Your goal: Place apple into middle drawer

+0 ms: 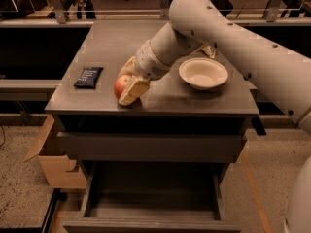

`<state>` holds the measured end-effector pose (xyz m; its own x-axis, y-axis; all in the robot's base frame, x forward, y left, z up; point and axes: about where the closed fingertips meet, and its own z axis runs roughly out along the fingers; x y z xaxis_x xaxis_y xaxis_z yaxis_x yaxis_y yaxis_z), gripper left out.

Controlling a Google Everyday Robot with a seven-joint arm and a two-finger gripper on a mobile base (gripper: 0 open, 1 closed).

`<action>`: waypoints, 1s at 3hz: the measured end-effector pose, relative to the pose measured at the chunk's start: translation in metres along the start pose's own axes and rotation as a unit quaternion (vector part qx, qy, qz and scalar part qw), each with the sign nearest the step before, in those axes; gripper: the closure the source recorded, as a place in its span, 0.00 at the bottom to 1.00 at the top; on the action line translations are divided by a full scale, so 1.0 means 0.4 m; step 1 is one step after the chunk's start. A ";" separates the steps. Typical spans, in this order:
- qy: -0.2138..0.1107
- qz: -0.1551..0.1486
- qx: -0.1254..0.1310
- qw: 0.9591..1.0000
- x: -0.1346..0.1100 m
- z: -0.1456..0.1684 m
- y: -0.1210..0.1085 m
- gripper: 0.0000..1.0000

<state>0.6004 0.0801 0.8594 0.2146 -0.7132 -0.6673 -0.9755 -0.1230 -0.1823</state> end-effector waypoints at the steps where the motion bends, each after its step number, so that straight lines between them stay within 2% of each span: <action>1: 0.009 0.001 -0.007 1.000 0.011 0.004 0.004 0.71; 2: 0.013 -0.007 0.010 1.000 0.010 -0.034 0.012 0.95; 3: 0.029 -0.011 0.037 0.999 0.013 -0.115 0.065 1.00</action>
Offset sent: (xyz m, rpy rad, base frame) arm -0.0076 -0.0334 0.0248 -0.0219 -0.0814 -0.0392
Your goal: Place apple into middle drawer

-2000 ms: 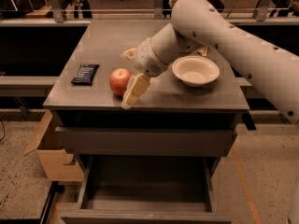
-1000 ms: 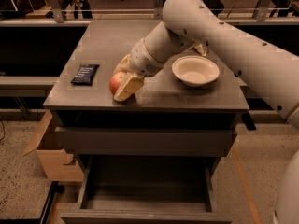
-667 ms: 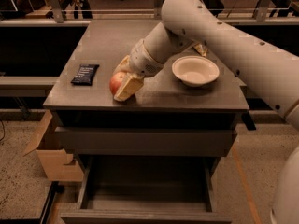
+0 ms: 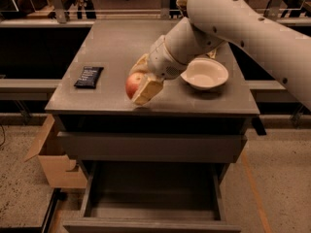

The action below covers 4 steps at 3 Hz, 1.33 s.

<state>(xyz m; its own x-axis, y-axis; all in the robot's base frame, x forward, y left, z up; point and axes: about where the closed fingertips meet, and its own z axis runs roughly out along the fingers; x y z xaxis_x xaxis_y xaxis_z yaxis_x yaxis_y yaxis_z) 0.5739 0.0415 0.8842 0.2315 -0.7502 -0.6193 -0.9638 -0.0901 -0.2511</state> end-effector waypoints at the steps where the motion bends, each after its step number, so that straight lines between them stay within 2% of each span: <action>1: 0.017 0.018 0.000 1.000 0.029 -0.032 0.058 1.00; 4: 0.059 0.105 -0.024 0.992 0.136 -0.050 0.220 1.00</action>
Offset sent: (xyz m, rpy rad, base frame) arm -0.0649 -0.0604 -0.0322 -0.0864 0.1263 -0.1639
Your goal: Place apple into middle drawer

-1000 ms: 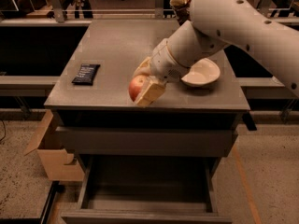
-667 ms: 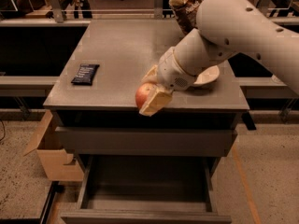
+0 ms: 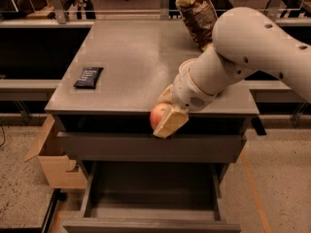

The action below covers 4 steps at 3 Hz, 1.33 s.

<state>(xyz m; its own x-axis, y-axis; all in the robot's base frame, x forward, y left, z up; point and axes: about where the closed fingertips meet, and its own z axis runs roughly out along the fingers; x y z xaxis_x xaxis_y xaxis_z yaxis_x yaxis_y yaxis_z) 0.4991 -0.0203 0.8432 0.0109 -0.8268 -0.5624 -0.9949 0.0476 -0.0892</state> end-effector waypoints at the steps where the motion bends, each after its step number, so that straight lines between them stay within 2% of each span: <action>1: 0.001 0.002 0.000 1.000 0.000 0.008 0.004 1.00; 3: -0.023 0.036 0.025 0.999 0.049 0.094 0.059 1.00; 4: -0.031 0.049 0.026 0.998 0.069 0.143 0.083 1.00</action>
Offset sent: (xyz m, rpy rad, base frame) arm -0.0241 0.0035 -0.0643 0.0747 0.0172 -0.1164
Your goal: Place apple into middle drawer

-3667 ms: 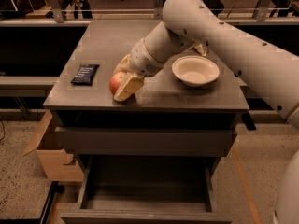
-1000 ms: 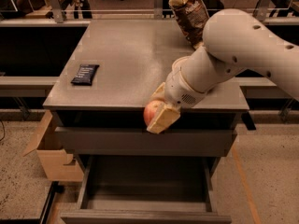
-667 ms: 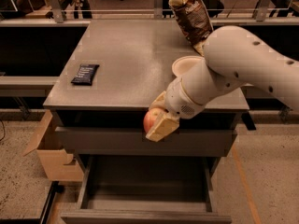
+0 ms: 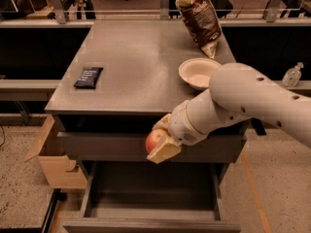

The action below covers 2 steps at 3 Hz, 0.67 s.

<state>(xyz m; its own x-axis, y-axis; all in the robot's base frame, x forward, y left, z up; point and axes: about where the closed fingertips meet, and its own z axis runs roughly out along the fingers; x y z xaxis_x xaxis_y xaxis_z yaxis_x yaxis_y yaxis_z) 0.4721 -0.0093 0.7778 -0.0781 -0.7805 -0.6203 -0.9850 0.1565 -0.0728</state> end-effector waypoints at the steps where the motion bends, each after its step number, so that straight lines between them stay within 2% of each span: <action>1: -0.006 0.018 -0.008 1.000 0.042 0.068 0.025 1.00; 2: -0.011 0.032 -0.011 0.999 0.082 0.115 0.040 1.00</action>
Offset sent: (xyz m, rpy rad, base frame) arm -0.0141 0.0026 -0.0860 0.0517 0.0780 -0.0609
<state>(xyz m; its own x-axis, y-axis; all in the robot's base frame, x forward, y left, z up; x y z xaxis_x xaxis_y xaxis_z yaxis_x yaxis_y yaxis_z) 0.4608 -0.0045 0.7205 -0.1385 -0.7554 -0.6404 -0.9811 0.1930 -0.0155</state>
